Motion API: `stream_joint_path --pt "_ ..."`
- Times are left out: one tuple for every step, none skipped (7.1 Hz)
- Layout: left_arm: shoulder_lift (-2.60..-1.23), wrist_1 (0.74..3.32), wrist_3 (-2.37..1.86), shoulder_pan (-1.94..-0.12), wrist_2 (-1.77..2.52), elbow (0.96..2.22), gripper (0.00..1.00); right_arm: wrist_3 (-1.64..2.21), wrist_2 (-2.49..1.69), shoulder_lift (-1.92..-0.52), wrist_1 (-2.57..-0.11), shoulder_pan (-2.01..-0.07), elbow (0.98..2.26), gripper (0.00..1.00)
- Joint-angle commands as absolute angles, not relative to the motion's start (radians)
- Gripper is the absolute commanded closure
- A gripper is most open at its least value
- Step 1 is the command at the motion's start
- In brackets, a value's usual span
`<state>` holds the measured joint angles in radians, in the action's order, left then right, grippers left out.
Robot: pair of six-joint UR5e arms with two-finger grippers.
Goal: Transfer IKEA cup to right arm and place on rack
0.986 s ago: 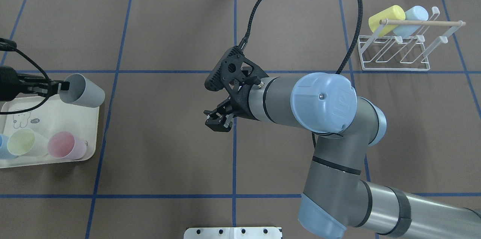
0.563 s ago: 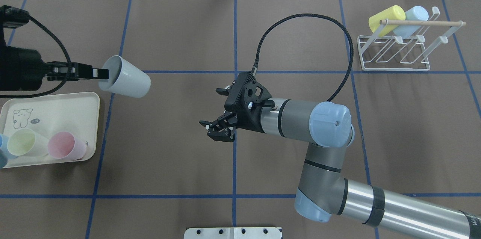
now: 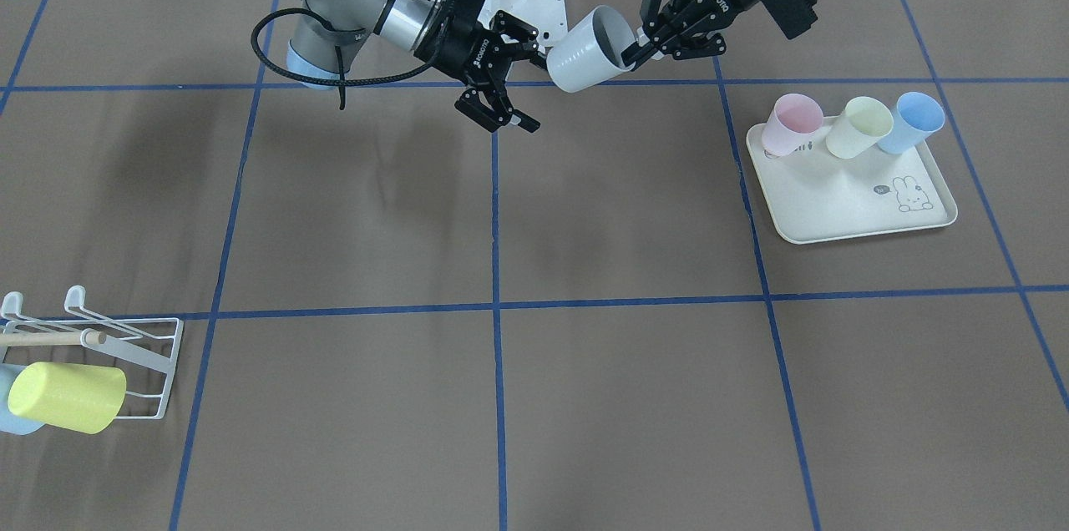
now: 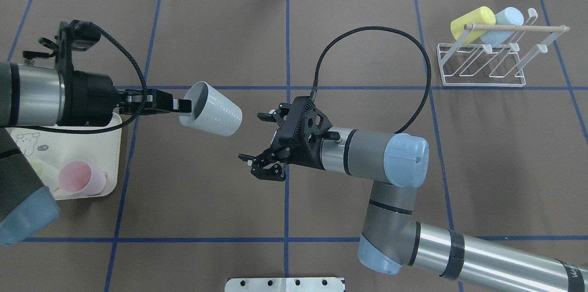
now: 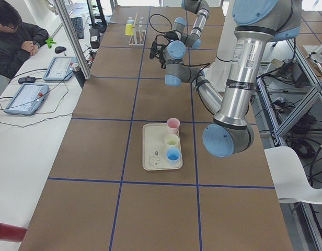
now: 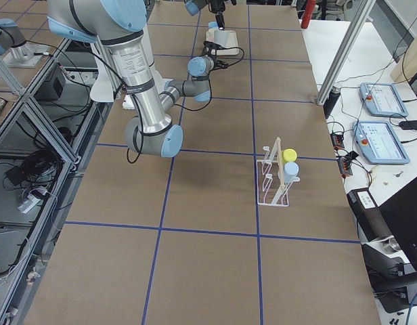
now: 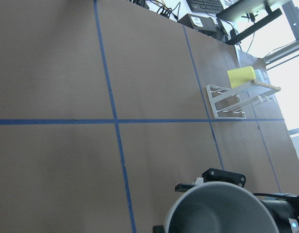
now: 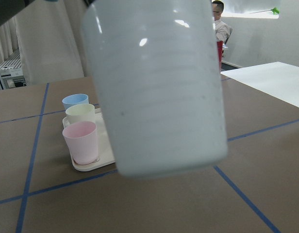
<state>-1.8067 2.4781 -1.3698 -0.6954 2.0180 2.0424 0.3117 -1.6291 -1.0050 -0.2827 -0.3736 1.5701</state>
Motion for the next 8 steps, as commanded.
stream_joint_path --pt "-1.839 2.477 -1.371 -0.67 2.006 2.006 1.0 0.308 -1.629 -1.002 -0.278 -0.371 1.578 0.01" --pt "-1.838 2.477 -1.371 -0.666 2.002 2.002 1.0 0.308 -1.629 -1.002 -0.278 -0.371 1.582 0.01" --pt "-1.836 2.477 -1.37 -0.655 1.993 1.993 1.0 0.308 -1.629 -1.002 -0.278 -0.371 1.582 0.01" --pt "-1.836 2.477 -1.37 -0.644 1.979 1.982 1.0 0.308 -1.629 -1.003 -0.278 -0.371 1.582 0.01" --pt "-1.835 2.477 -1.37 -0.641 1.979 1.98 1.0 0.308 -1.629 -1.002 -0.276 -0.373 1.582 0.01" --pt "-1.835 2.477 -1.37 -0.641 1.979 1.98 1.0 0.308 -1.629 -1.002 -0.278 -0.373 1.583 0.01" --pt "-1.833 2.477 -1.37 -0.637 1.979 1.98 1.0 0.308 -1.629 -1.002 -0.278 -0.373 1.585 0.01" --pt "-1.833 2.477 -1.37 -0.635 1.979 1.98 1.0 0.308 -1.629 -1.002 -0.278 -0.373 1.585 0.05"
